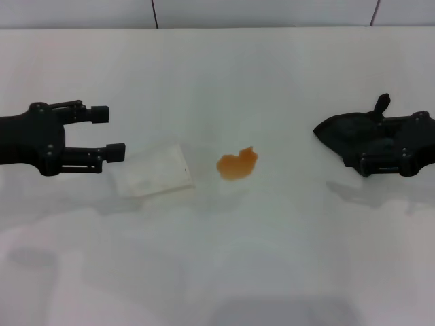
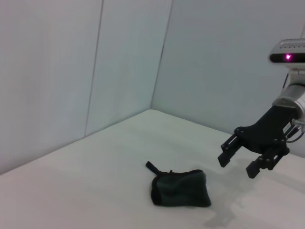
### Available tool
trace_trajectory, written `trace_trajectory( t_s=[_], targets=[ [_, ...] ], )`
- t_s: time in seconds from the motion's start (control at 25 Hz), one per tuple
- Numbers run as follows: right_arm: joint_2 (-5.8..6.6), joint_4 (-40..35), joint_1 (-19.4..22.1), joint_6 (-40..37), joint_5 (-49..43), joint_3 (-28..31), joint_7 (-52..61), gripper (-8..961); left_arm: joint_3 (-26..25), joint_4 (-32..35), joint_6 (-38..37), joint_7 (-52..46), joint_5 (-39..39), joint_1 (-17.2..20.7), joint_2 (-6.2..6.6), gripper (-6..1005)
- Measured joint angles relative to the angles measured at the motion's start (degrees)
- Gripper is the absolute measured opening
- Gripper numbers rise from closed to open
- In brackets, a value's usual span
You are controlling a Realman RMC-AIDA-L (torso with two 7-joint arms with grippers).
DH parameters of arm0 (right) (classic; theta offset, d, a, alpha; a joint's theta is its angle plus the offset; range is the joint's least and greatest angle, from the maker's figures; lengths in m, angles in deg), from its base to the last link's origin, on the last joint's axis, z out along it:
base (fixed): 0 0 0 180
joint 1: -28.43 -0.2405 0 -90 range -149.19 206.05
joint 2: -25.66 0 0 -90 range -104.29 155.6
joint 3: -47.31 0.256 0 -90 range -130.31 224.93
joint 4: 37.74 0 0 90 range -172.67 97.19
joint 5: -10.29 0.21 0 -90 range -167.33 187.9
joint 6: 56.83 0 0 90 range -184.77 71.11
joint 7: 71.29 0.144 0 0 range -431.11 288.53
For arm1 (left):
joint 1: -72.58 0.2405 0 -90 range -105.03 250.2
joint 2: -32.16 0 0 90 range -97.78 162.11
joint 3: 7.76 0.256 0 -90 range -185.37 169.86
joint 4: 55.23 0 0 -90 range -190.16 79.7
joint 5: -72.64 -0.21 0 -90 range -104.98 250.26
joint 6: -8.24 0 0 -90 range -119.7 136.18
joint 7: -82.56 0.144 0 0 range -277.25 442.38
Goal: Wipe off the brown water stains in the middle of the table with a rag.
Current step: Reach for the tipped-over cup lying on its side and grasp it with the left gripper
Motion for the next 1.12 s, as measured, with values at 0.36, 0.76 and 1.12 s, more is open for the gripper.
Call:
trace_trajectory(
  t_s=[0.36, 0.76, 1.12],
  targets=[
    [0.00, -0.30, -0.07, -0.03, 0.09, 0.00, 0.02, 622, 0.00, -0.68, 0.13, -0.37, -0.05, -0.22, 1.69, 870],
    [0.00, 0.20, 0.24, -0.16, 0.94, 0.00, -0.01, 620, 0.00, -1.59, 0.11, -2.90, -7.78, -3.75, 4.13, 869],
    [0.00, 0.23, 0.26, -0.27, 1.43, -0.02, -0.25, 619, 0.00, -2.23, 1.20, -4.39, -20.79, -10.93, 5.49, 868]
  ],
)
